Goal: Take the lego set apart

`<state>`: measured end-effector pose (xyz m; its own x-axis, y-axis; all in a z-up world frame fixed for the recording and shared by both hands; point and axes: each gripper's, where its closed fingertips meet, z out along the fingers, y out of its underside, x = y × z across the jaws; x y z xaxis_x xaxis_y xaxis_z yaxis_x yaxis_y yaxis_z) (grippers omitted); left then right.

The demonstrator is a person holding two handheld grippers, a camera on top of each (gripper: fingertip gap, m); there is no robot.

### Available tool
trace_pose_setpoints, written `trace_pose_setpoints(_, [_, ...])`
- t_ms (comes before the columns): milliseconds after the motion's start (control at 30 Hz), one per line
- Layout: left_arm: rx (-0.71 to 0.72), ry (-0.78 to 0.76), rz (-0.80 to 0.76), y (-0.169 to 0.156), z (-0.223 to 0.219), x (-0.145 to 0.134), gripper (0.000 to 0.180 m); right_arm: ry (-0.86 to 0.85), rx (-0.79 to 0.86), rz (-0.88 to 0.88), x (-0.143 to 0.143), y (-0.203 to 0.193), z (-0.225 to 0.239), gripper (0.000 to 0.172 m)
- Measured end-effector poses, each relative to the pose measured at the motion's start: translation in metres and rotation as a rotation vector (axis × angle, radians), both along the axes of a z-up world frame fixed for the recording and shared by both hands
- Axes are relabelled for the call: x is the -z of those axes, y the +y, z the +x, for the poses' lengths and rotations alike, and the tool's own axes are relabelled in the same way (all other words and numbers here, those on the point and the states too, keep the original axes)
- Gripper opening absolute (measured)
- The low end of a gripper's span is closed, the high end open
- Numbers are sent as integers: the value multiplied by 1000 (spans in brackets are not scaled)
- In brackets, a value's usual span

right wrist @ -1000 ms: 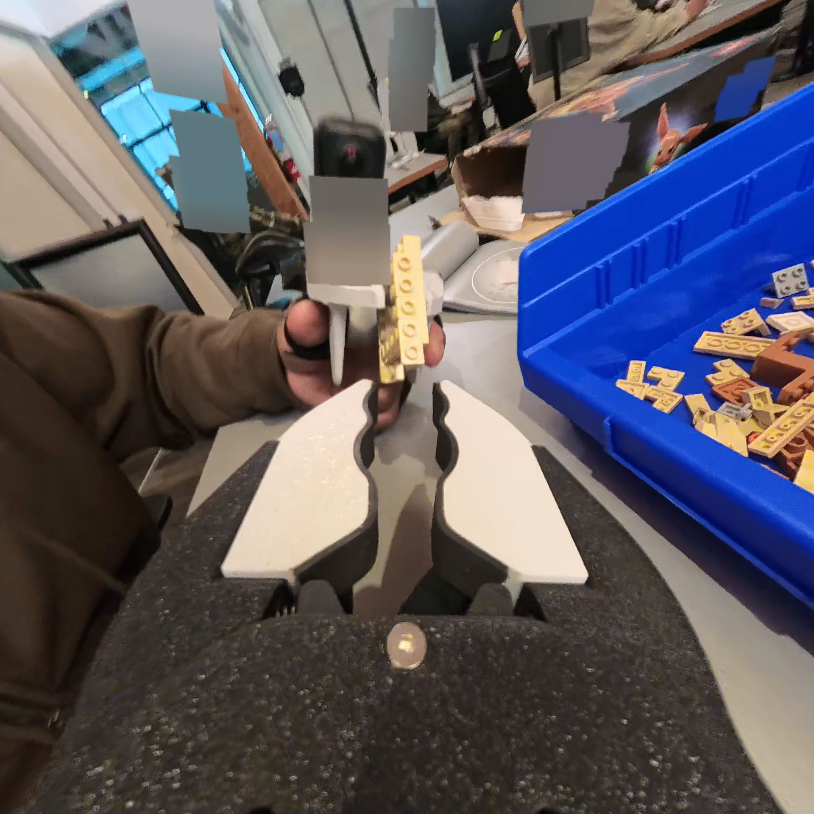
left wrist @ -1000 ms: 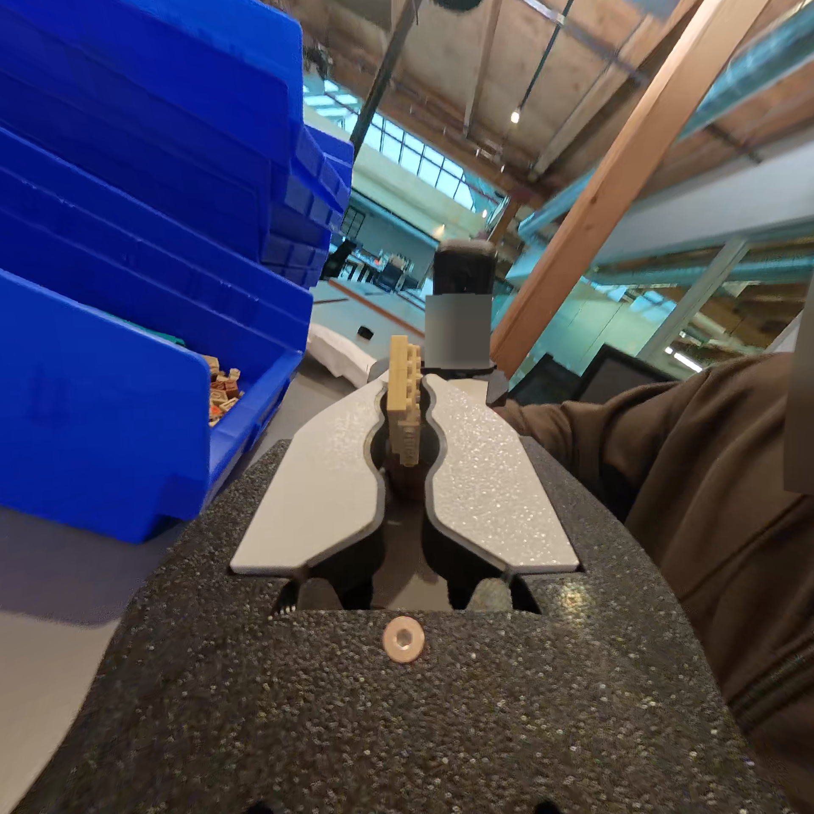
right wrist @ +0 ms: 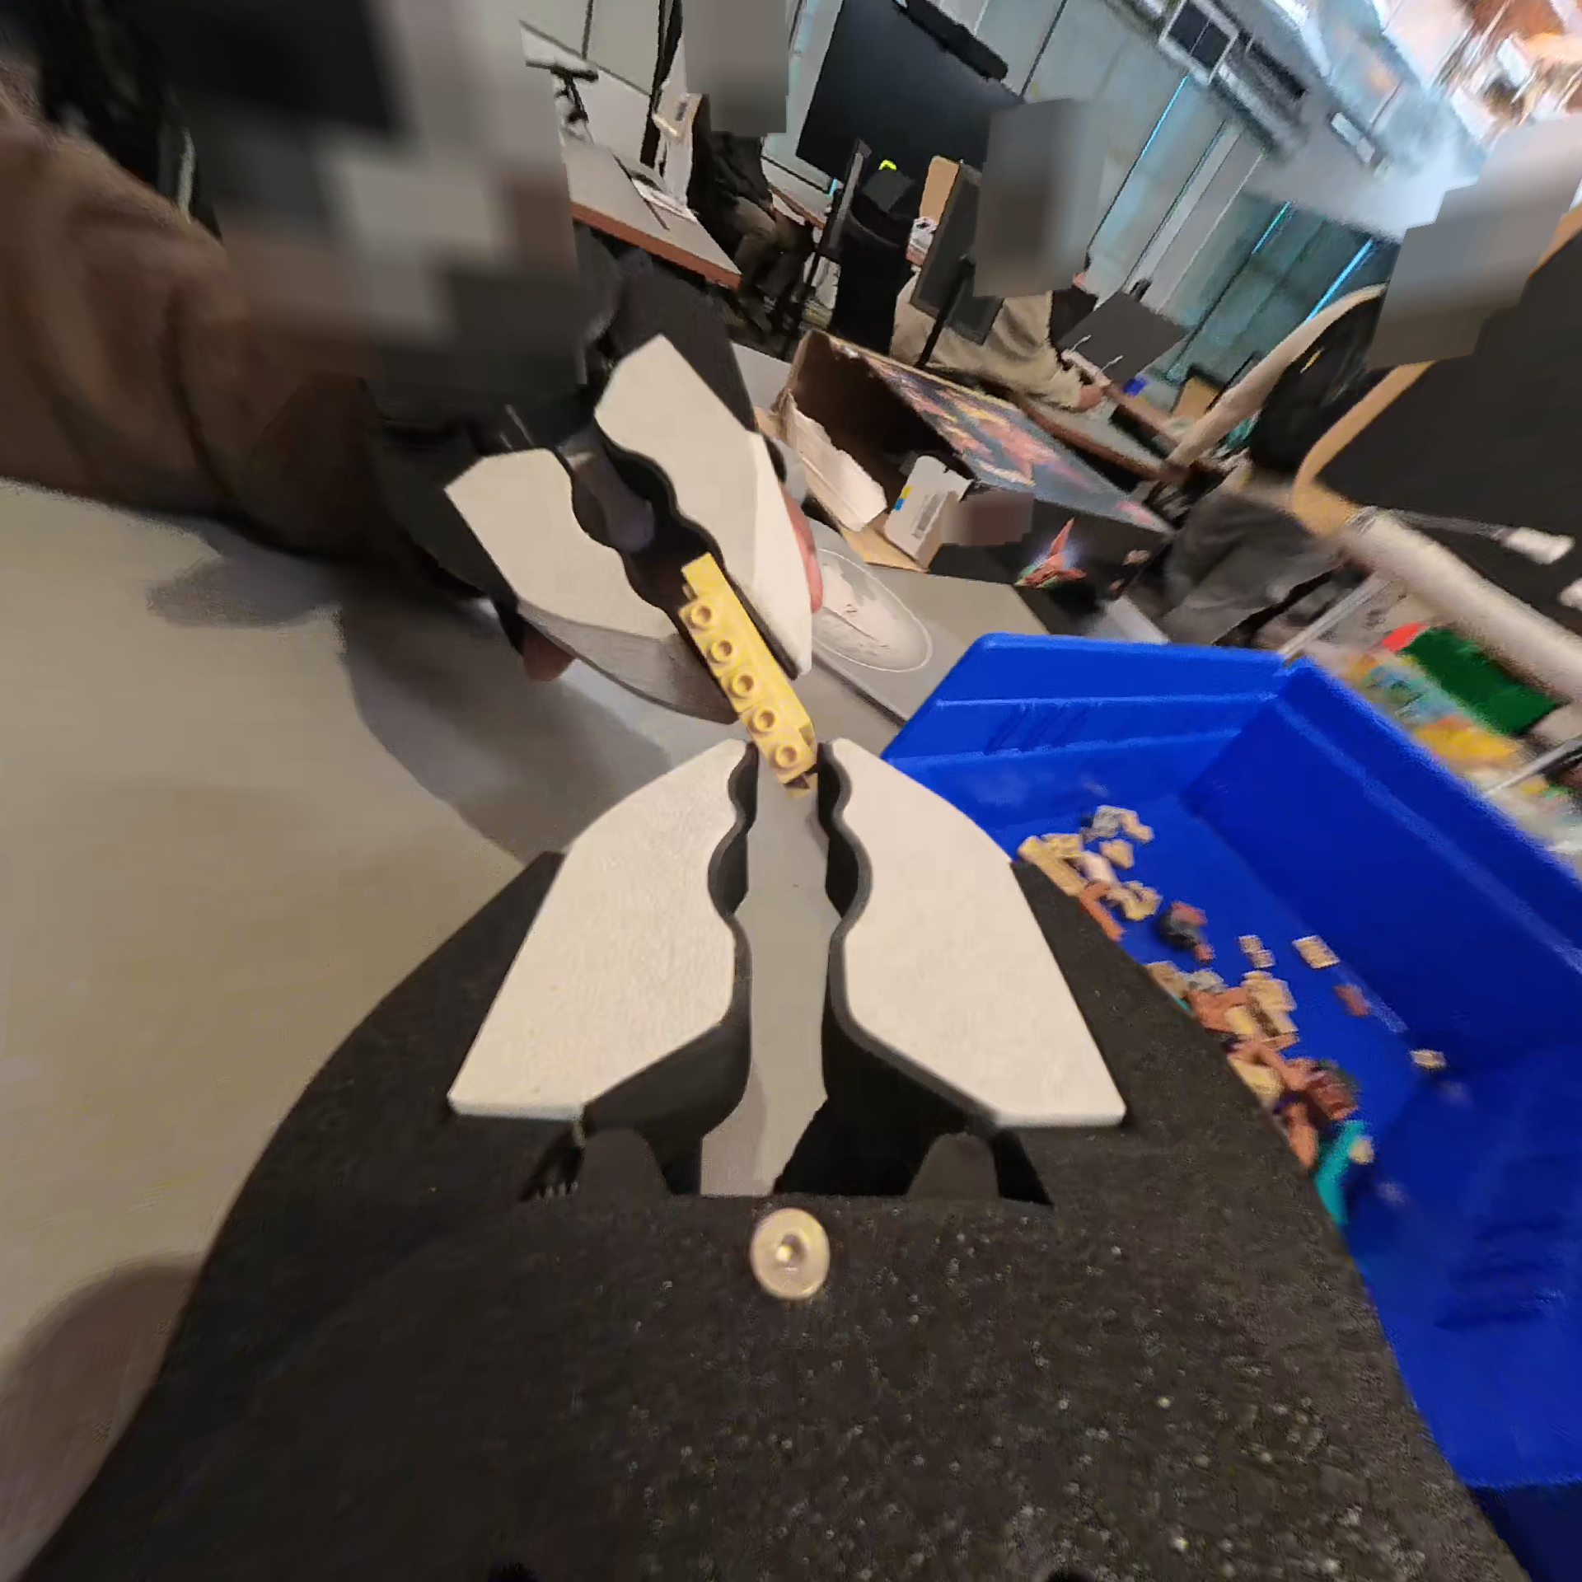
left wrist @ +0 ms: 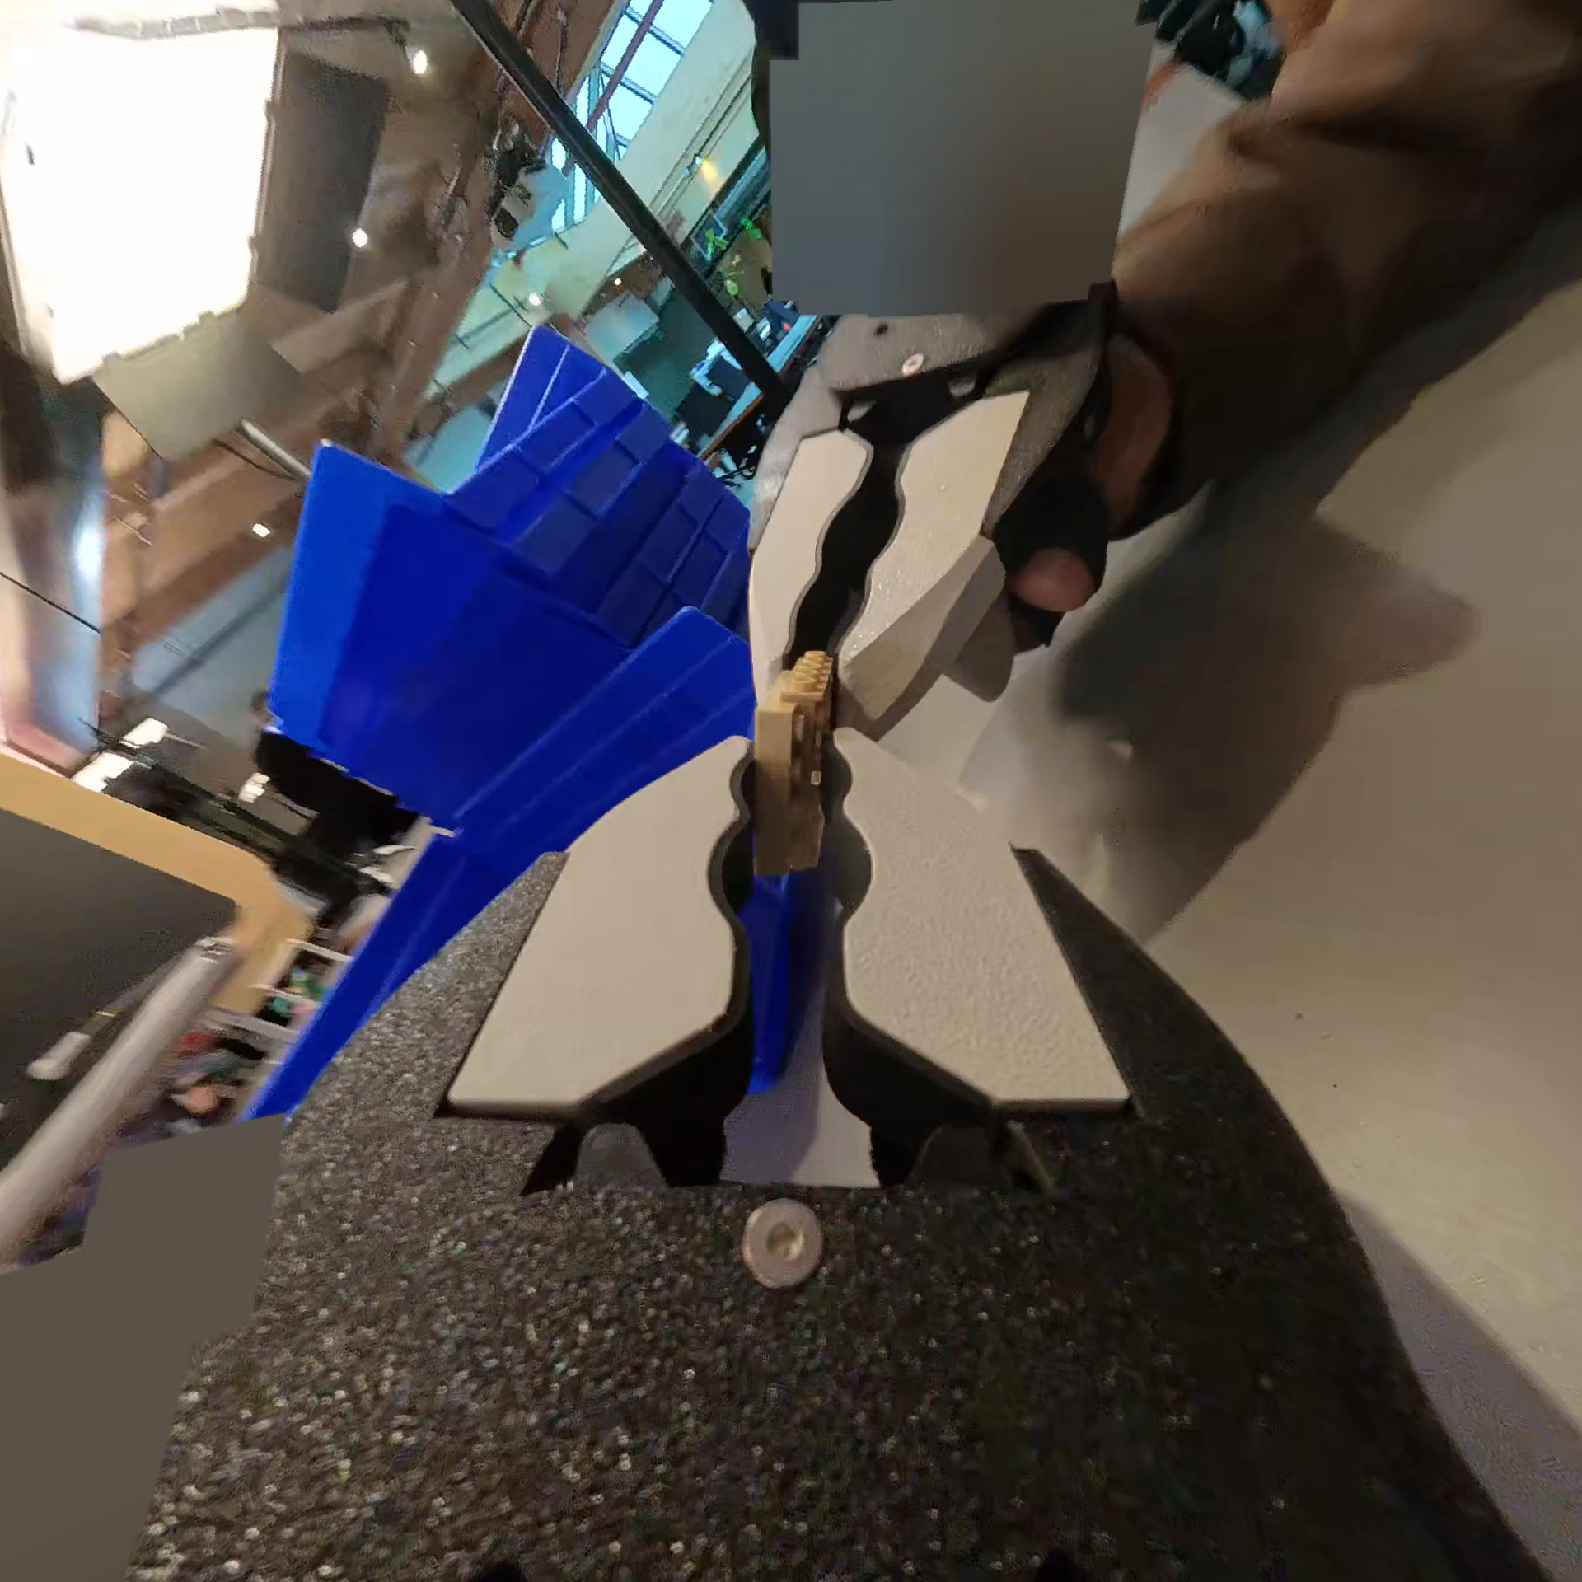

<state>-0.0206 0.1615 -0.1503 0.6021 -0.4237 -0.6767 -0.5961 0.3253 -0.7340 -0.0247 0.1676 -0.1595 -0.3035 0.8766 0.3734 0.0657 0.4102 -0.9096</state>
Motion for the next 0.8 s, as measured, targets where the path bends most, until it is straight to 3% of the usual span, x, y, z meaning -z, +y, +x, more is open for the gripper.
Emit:
trace_pose_setpoints(133, [-54, 188, 120, -2, 2, 5, 12, 24, 33, 199, 6, 2, 2, 12])
trace_pose_setpoints(433, [-153, 433, 289, -3, -4, 7, 12, 38, 56, 312, 9, 11, 5, 11])
trace_pose_setpoints(800, [-108, 355, 211, -3, 3, 13, 12, 82, 56, 451, 12, 2, 5, 12])
